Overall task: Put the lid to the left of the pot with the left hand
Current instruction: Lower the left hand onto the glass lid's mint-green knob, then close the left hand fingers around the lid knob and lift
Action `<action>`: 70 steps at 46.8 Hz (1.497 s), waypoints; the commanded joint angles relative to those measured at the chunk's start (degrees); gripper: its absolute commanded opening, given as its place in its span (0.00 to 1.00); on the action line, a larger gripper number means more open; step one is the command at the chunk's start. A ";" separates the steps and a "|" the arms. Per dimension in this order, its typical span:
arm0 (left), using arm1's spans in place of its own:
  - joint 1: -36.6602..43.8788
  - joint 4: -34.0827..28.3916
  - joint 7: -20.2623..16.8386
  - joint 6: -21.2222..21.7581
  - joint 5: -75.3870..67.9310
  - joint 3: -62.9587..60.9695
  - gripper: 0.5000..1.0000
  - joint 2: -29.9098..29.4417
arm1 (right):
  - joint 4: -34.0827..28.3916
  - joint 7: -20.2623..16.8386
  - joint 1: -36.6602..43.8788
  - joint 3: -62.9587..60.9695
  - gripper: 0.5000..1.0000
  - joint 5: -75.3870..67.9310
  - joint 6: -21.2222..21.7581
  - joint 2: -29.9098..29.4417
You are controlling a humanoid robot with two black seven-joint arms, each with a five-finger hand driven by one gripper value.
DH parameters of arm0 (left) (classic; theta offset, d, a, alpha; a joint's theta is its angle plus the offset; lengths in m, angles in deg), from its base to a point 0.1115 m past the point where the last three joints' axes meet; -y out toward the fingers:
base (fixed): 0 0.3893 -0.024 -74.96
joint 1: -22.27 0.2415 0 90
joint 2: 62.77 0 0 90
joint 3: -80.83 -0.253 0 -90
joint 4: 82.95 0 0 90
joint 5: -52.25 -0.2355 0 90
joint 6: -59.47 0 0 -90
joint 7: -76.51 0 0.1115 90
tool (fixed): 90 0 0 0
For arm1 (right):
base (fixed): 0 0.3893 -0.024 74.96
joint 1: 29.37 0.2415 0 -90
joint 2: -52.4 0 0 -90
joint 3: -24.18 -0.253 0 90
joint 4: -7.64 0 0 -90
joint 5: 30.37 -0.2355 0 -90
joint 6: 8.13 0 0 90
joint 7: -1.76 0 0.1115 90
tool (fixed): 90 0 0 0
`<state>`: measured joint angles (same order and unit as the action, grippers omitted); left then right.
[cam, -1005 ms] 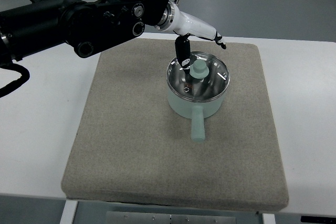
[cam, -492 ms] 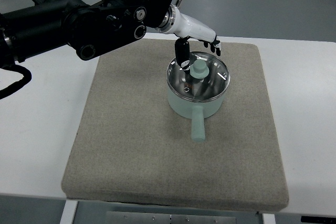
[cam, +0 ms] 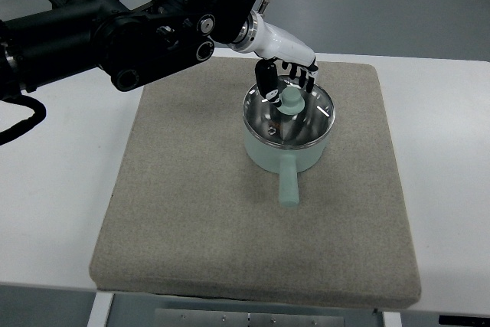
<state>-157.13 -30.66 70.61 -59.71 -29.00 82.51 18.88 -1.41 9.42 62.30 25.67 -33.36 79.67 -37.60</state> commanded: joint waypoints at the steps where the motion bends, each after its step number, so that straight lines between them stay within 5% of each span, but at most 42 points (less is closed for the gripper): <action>1: 0.10 0.00 0.00 0.00 -0.05 0.08 0.49 0.00 | 0.00 -0.02 0.00 0.00 0.85 0.00 0.00 0.00; 23: 0.10 0.88 0.00 -0.09 -0.76 -0.01 0.32 -0.08 | 0.00 -0.02 0.00 0.00 0.85 0.00 0.00 0.00; 43: 0.02 1.58 0.00 -0.09 -3.30 -0.01 0.00 -0.26 | 0.00 -0.02 0.00 0.00 0.85 0.00 0.00 0.00; 70: -1.04 1.58 0.18 -0.79 -3.66 0.43 0.00 -0.35 | 0.00 -0.02 0.00 0.00 0.85 0.00 0.00 0.00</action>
<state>-157.88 -29.07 70.78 -60.58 -32.69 82.67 18.53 -1.41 9.44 62.30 25.67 -33.36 79.67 -37.60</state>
